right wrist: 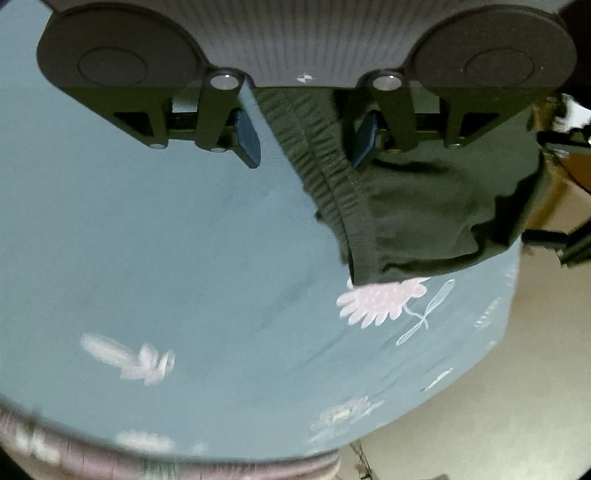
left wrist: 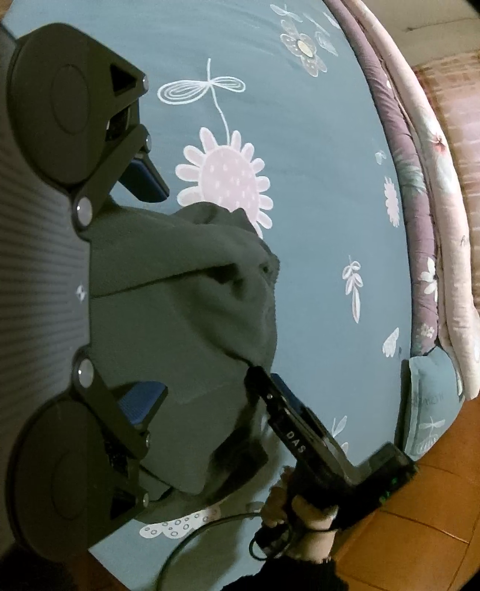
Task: Fold clothes
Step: 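Lift the pants by the waistband with the right gripper and shake them out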
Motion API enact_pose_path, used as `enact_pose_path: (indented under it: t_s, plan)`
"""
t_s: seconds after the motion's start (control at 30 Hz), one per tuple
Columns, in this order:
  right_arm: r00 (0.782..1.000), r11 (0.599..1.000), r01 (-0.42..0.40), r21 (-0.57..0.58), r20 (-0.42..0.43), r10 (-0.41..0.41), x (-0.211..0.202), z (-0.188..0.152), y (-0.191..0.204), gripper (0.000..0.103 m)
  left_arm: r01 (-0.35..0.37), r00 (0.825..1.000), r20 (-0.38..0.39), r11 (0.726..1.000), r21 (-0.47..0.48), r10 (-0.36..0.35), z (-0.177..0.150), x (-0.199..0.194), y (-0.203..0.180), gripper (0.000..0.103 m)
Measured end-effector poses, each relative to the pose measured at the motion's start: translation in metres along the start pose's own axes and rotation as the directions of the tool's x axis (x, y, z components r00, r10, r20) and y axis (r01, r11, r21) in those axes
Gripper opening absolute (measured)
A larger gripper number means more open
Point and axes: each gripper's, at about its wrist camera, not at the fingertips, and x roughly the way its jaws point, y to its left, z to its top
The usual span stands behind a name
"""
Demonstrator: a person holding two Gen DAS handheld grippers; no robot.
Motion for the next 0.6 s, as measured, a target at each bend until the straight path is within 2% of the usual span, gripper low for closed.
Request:
enact_pose_path:
  t_s: [0.03, 0.07, 0.23, 0.4, 0.43, 0.5, 0.6]
  plan:
    - [1.000, 1.000, -0.030, 0.004, 0.001, 0.030, 0.001, -0.001, -0.001, 0.071, -0.001, 1.000, -0.003, 1.000, -0.002, 0.001, -0.001, 0.001, 0.001, 0.102]
    - [0.998, 0.998, -0.059, 0.008, 0.002, 0.059, 0.001, -0.001, -0.003, 0.072, -0.003, 1.000, -0.006, 1.000, -0.004, 0.003, -0.001, 0.001, 0.002, 0.102]
    - [0.985, 0.985, -0.170, -0.027, -0.009, 0.170, -0.006, 0.003, 0.010, 0.071, -0.007, 1.000, -0.010, 1.000, -0.029, 0.007, -0.002, 0.005, 0.005, 0.102]
    - [0.957, 0.957, -0.288, -0.038, 0.012, 0.289, -0.017, 0.009, 0.021, 0.069, -0.009, 1.000, -0.012, 0.999, -0.039, 0.009, -0.004, 0.005, 0.006, 0.102]
    - [0.956, 0.955, -0.292, -0.058, 0.003, 0.292, -0.018, 0.009, 0.025, 0.068, -0.011, 1.000, -0.014, 0.999, -0.039, 0.011, -0.004, 0.005, 0.006, 0.102]
    - [0.971, 0.965, -0.240, -0.107, -0.028, 0.238, -0.014, 0.010, 0.032, 0.067, -0.013, 1.000, -0.017, 0.999, -0.048, 0.013, -0.005, 0.006, 0.009, 0.102]
    - [0.986, 0.982, -0.152, -0.115, -0.080, 0.144, 0.008, 0.010, 0.031, 0.056, -0.021, 1.000, -0.021, 0.998, -0.056, 0.019, -0.005, 0.007, 0.010, 0.102]
